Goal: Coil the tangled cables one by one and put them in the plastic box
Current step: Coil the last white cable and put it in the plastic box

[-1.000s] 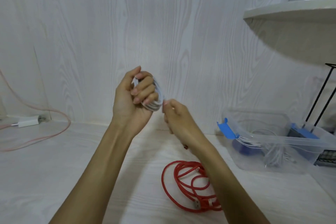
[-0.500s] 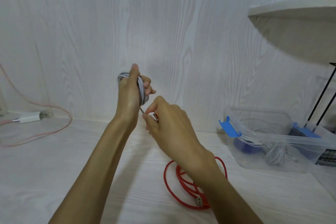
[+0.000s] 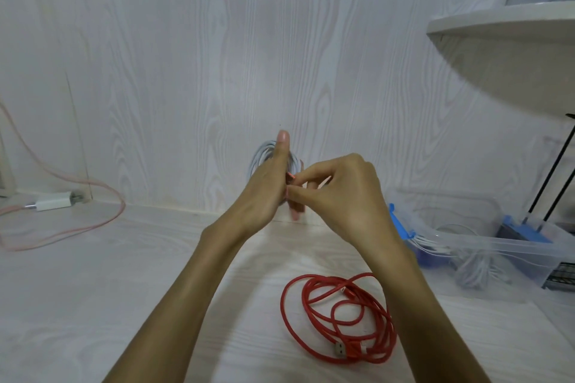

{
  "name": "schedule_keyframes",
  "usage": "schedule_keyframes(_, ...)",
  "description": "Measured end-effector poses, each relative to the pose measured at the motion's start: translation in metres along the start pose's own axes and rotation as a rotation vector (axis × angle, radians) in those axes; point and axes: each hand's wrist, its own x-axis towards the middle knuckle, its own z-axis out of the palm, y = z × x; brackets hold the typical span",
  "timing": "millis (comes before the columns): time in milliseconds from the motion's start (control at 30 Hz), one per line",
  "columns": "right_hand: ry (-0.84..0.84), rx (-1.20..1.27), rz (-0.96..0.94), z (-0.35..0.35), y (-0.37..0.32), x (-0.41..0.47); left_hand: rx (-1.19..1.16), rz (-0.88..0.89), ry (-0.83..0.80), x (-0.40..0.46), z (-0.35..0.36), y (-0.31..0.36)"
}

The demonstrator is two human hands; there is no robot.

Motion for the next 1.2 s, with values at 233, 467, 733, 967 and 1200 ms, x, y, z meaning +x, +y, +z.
schedule_keyframes(233,-0.317,0.122,0.081,-0.033,0.003,0.007,-0.061,-0.024,-0.053,-0.001,0.002,-0.002)
schedule_keyframes(467,-0.340,0.316,0.310,-0.029,0.035,0.016,-0.994,-0.228,-0.457,0.004,-0.025,-0.002)
schedule_keyframes(733,-0.333,0.738,0.372,0.026,0.032,0.011,-1.096,-0.435,-0.395,0.005,-0.025,-0.018)
schedule_keyframes(967,0.160,0.687,0.528,0.063,0.037,0.006,-0.847,-0.494,0.164,0.016,0.011,-0.031)
schedule_keyframes(1200,0.457,0.681,0.596,0.053,0.055,0.011,-1.078,-0.743,0.218,0.007,0.036,-0.027)
